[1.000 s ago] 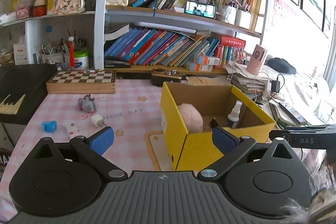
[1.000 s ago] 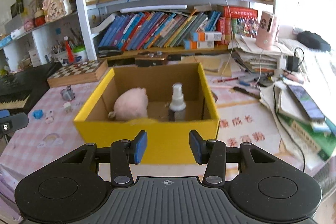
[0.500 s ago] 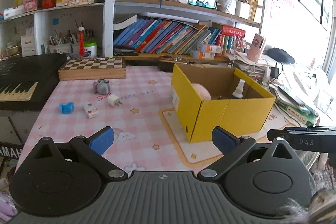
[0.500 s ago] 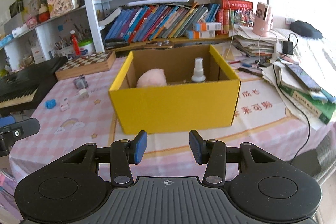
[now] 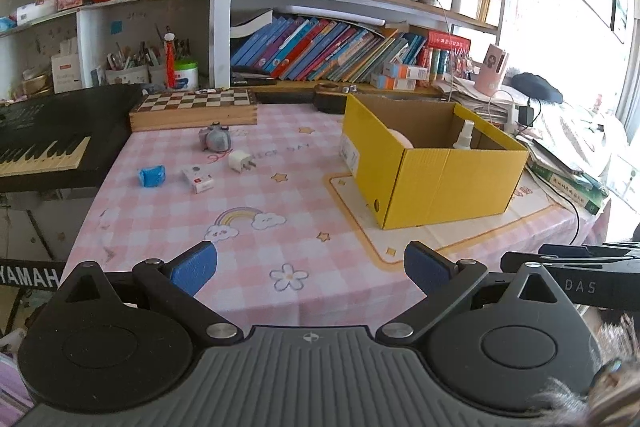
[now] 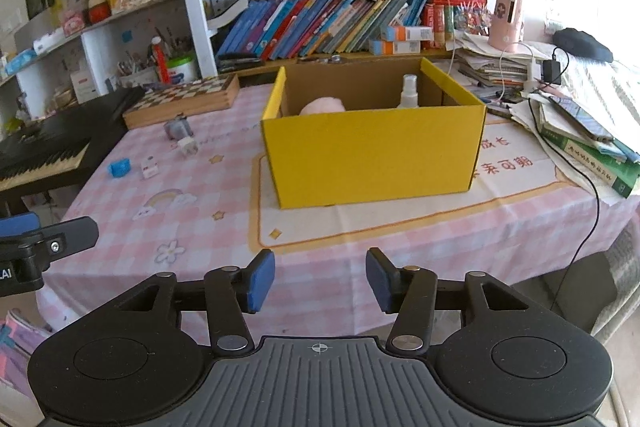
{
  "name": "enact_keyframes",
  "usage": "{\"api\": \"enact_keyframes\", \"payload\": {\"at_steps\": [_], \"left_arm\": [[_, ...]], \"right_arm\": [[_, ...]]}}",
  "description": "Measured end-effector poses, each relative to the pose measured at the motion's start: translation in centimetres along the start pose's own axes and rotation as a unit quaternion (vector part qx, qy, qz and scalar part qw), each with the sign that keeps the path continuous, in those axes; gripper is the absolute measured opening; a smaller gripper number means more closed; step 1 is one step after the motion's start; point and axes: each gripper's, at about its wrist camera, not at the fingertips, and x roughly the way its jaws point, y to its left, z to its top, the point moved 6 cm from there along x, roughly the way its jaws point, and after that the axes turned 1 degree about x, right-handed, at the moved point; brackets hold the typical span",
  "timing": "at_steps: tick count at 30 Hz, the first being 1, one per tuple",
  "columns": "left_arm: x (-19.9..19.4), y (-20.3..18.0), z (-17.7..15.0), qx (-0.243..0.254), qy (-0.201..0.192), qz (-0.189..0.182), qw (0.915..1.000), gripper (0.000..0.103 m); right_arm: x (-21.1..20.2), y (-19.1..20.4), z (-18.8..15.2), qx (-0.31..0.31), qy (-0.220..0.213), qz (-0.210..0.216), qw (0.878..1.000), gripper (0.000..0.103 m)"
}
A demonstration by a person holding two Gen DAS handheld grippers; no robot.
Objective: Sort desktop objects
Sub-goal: 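Withdraw both open tools up and away from the yellow box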
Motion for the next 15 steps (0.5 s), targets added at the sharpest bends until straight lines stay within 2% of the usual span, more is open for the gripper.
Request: {"api": "enact_keyframes", "payload": {"at_steps": [15], "left_arm": [[-1.1,2.0,-1.6,0.002,0.014,0.0,0.9999,0.101]], "right_arm": [[-0.2,4.2,-1.8,-0.026,0.019,0.024,0.999,0.051]]}}
